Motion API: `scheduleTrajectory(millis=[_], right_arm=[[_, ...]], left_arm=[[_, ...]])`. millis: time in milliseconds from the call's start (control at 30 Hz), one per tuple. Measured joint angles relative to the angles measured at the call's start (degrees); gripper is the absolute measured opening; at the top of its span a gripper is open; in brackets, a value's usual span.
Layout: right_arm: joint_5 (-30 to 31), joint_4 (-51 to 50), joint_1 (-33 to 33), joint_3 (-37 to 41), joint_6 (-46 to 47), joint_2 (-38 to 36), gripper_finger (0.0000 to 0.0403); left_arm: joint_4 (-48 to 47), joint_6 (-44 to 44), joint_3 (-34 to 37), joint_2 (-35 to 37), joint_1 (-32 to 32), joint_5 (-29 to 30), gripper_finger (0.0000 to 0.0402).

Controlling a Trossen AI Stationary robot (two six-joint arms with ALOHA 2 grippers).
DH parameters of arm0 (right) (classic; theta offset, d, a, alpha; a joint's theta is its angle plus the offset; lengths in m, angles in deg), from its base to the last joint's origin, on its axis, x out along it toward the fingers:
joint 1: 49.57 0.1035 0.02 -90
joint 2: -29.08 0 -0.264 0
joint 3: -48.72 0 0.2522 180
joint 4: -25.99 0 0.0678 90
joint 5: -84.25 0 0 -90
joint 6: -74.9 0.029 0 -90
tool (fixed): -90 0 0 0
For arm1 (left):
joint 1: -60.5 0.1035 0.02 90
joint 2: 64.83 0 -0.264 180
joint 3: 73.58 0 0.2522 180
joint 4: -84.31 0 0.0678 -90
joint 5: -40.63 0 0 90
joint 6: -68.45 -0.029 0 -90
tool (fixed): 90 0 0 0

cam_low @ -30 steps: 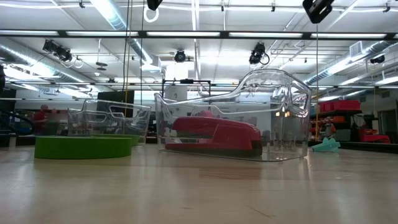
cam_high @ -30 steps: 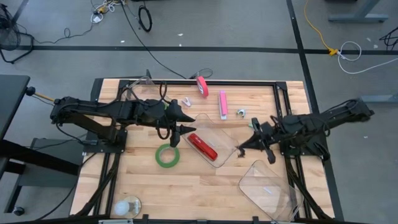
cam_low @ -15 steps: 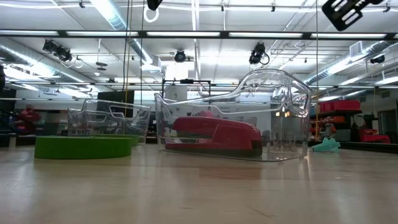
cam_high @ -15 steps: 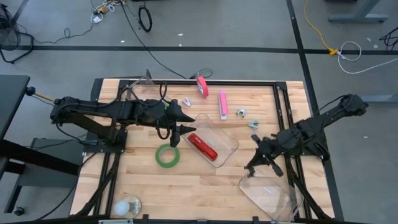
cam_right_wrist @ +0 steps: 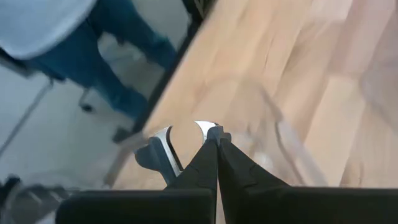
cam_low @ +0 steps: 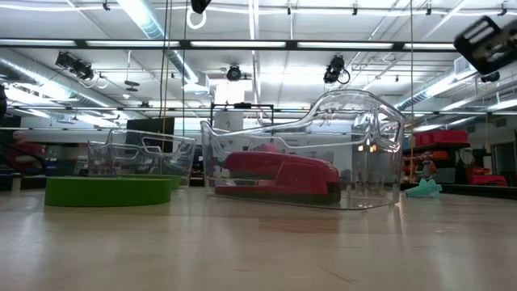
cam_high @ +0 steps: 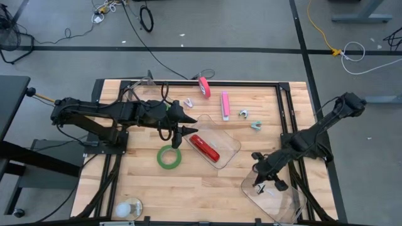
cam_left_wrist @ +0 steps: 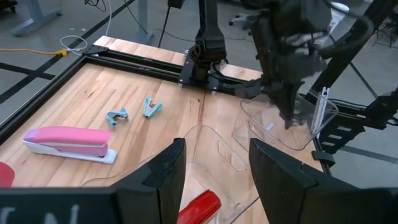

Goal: Pick and place Stapler, Stapler remover, tape
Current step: Put the black staple remover into the bottom transparent bin

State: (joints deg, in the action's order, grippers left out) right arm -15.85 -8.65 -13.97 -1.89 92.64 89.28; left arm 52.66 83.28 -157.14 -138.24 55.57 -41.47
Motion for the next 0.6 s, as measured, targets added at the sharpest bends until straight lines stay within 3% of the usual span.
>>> scheduleTrajectory(millis=[600], right_arm=[[0.6,-2.65,4.62,-0.04,0.82,9.78,0.0005]], left_arm=[[0.0,0.0,0.0,0.0,0.0,0.0,0.0179]])
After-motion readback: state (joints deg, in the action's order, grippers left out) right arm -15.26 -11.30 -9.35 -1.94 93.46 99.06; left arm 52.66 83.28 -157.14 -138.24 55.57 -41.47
